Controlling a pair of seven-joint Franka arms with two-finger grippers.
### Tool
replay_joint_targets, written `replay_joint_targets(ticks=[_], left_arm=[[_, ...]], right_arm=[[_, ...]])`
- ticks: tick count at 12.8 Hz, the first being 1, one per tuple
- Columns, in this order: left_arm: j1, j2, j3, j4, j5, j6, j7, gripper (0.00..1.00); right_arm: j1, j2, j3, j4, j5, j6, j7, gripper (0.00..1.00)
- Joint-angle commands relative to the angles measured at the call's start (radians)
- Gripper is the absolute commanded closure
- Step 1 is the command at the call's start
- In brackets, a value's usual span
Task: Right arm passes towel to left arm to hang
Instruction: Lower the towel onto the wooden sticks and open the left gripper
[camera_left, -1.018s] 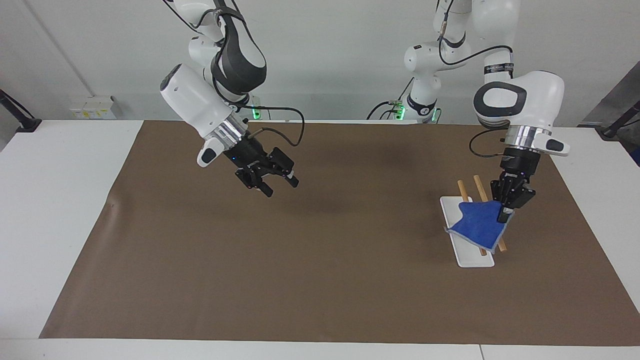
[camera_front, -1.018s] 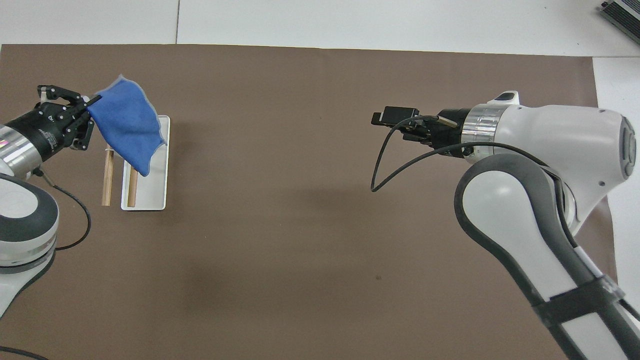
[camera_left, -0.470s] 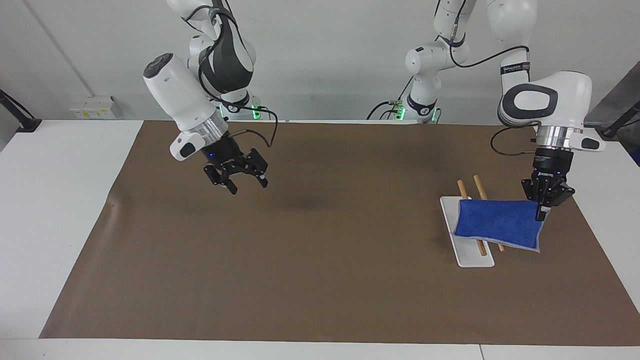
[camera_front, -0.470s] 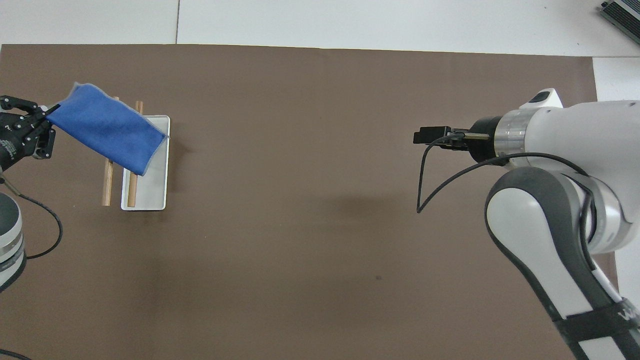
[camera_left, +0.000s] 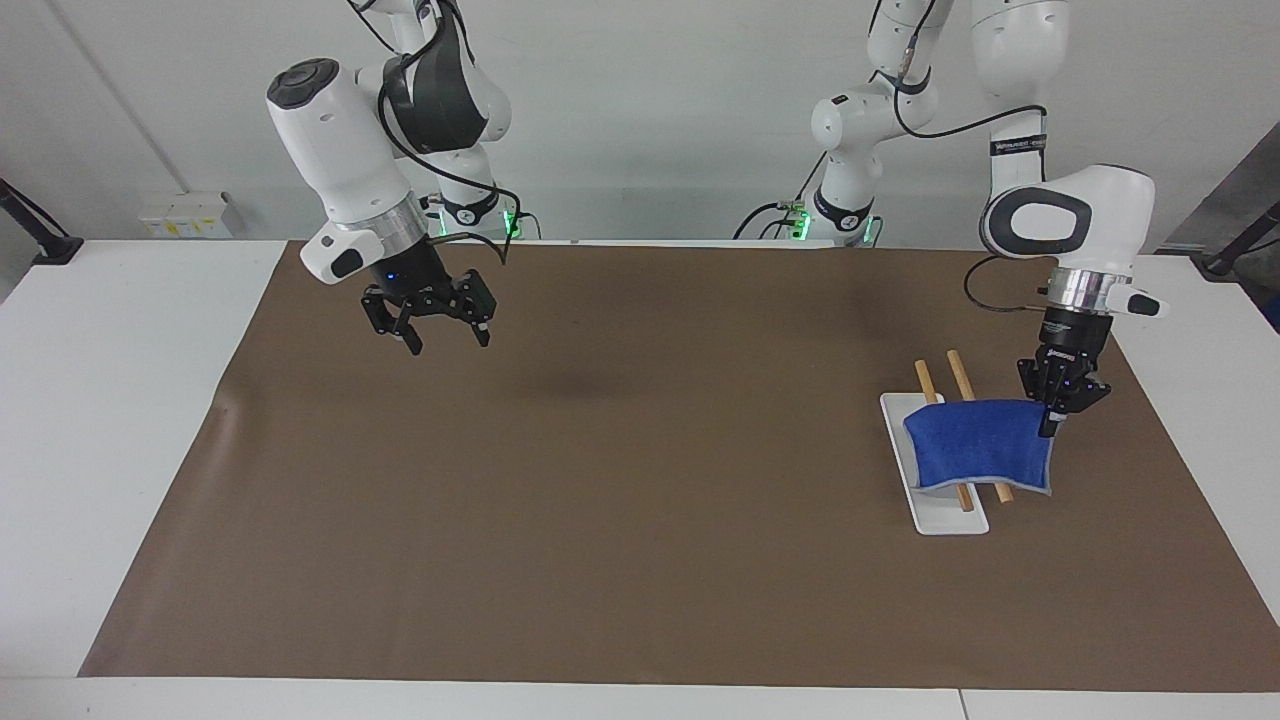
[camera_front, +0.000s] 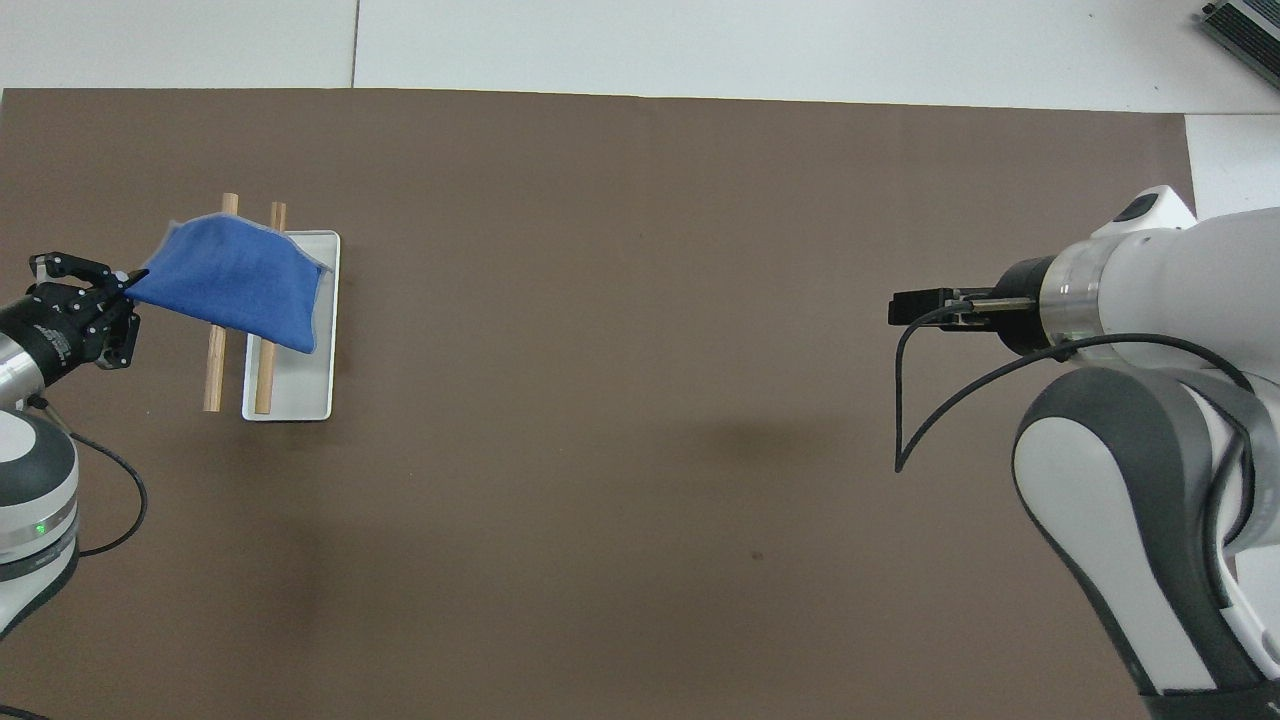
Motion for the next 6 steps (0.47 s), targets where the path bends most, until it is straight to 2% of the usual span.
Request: replay_joint_targets(ticks=[1,2,3,6], left_arm=[[0.006,-0.039,-0.009,-0.055,-0.019,0.018,0.014,0.71],[0.006,-0.039,-0.009,-0.057,-0.019,0.016,0.014,0.40],[0.006,-0.039,-0.009,-0.057,-0.019,0.016,0.013,0.25],[0.010,-0.041,-0.007,-0.057,-0.019,0.005,0.013,0.22]], right_arm=[[-0.010,-0.013,-0.006,-0.004,-0.030,-0.015,0.007,0.00],[-0.012,-0.013,-0.009,-0.004,-0.032,-0.016,0.005,0.00],[-0.012,-0.012,-0.015,-0.001,-0.047,-0.018,0.004,0.00],[-0.021,-0.009,-0.027,0.035,-0.125,-0.060,0.004,0.00]])
